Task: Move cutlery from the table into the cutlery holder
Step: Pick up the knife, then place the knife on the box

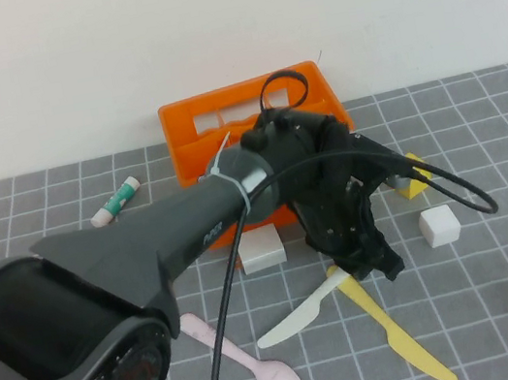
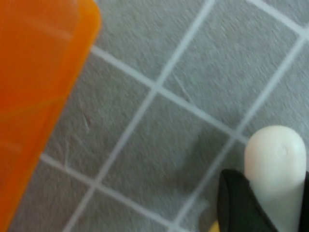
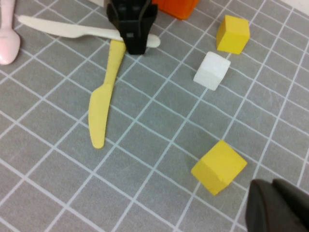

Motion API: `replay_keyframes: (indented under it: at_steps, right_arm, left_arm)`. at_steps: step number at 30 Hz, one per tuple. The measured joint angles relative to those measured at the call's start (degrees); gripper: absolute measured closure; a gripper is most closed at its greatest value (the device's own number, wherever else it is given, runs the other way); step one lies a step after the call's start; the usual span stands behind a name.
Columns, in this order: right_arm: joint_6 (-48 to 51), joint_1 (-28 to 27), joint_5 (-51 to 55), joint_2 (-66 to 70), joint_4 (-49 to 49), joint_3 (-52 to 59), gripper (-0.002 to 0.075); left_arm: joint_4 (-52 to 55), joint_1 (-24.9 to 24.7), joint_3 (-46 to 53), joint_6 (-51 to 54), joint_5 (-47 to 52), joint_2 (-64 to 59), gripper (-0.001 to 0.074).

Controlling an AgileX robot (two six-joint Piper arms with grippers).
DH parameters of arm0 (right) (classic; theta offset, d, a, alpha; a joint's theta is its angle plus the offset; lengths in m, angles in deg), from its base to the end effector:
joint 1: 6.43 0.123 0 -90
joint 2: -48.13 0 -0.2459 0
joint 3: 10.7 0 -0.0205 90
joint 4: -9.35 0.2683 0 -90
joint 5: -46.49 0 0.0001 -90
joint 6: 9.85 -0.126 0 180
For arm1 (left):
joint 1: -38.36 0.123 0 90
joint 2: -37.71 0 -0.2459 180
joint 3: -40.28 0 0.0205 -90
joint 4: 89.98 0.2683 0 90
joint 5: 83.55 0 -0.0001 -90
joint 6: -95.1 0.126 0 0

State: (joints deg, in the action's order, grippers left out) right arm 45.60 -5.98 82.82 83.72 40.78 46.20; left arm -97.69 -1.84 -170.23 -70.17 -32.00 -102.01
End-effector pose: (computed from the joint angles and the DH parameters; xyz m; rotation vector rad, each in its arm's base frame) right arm 0.1672 0.0403 0.2068 -0.7183 2.0176 0.0488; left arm 0.3653 -0.3260 0.0949 1.2210 2.5511 -0.2707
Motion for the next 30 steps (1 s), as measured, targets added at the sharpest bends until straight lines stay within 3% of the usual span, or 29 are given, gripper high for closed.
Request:
replay_keyframes:
  at_steps: [11, 19, 24, 30]
  right_arm:
    - [0.00, 0.00, 0.00, 0.00, 0.00, 0.00, 0.0729]
    - [0.00, 0.00, 0.00, 0.00, 0.09, 0.00, 0.0729]
    - [0.00, 0.00, 0.00, 0.00, 0.09, 0.00, 0.0729]
    - [0.00, 0.00, 0.00, 0.00, 0.09, 0.00, 0.0729]
  left_arm:
    - [-6.83, 0.00, -14.37, 3.17, 16.93, 1.66, 0.0542]
    - [-15.76, 0.00, -22.70, 9.11, 19.29, 8.35, 0.0542]
    - [-16.27, 1.40, -26.79, 8.88, 13.00, 12.87, 0.0542]
    - [-21.65, 7.71, -27.11, 9.05, 1.35, 14.12, 0.0542]
